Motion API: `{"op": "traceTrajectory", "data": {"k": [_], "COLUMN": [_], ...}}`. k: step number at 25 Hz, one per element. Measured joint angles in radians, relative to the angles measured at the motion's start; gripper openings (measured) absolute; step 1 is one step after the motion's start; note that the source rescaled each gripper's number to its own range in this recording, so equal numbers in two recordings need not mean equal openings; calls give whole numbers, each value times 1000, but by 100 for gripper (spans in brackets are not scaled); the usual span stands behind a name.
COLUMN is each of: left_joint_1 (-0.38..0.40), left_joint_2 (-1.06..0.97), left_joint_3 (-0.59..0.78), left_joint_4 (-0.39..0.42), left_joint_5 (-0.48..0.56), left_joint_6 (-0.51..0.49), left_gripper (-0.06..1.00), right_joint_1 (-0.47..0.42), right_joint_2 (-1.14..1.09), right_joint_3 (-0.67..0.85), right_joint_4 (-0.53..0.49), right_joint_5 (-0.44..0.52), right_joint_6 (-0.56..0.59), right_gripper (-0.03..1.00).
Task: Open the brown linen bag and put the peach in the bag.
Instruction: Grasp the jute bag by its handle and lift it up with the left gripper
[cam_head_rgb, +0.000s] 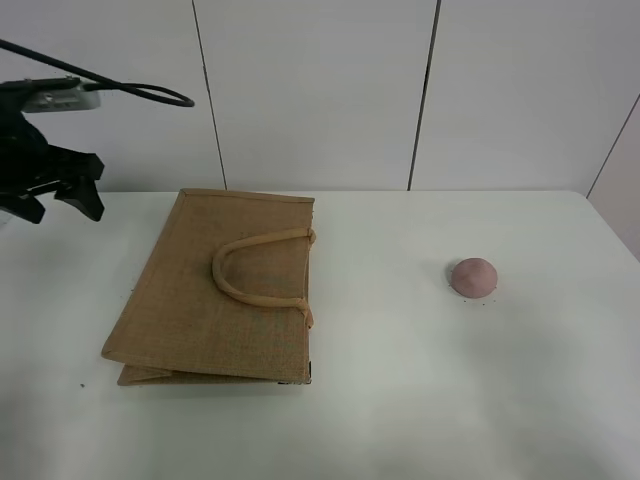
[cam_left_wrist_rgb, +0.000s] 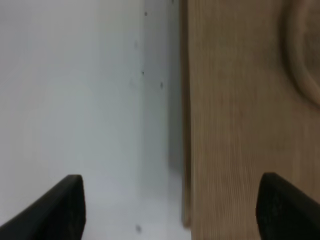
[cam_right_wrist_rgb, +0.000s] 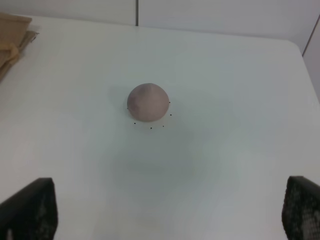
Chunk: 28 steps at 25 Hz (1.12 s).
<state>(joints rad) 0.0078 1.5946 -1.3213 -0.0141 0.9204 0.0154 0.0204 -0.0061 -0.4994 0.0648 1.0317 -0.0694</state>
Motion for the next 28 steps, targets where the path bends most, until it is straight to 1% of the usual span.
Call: {"op": "traceTrajectory", "data": {"k": [3, 5, 7, 12, 15, 20, 24, 28], "left_joint_1": [-28, -70, -125, -253, -301, -310, -310, -309], "left_joint_2": [134, 199, 250, 372, 453, 556, 615, 662], "left_joint_3": [-114, -172, -222, -296, -332, -343, -343, -343], "left_joint_4": [-9, -16, -22, -24, -28, -23, 21, 14], "left_joint_5": [40, 56, 61, 54, 42, -30, -74, -96], "left_joint_6": [-1, -15, -53, -142, -169, -198, -229, -231], "left_gripper": [100, 100, 100, 100, 100, 100, 100, 100], "right_joint_1": [0, 0, 0, 0, 0, 0, 0, 0], "right_joint_2": [0, 0, 0, 0, 0, 0, 0, 0], "right_joint_3": [0, 0, 0, 0, 0, 0, 0, 0], "right_joint_4": [0, 0, 0, 0, 0, 0, 0, 0], "right_joint_5": [0, 0, 0, 0, 0, 0, 0, 0], "right_joint_6": [0, 0, 0, 0, 0, 0, 0, 0], "right_gripper": [100, 100, 100, 100, 100, 100, 100, 100]}}
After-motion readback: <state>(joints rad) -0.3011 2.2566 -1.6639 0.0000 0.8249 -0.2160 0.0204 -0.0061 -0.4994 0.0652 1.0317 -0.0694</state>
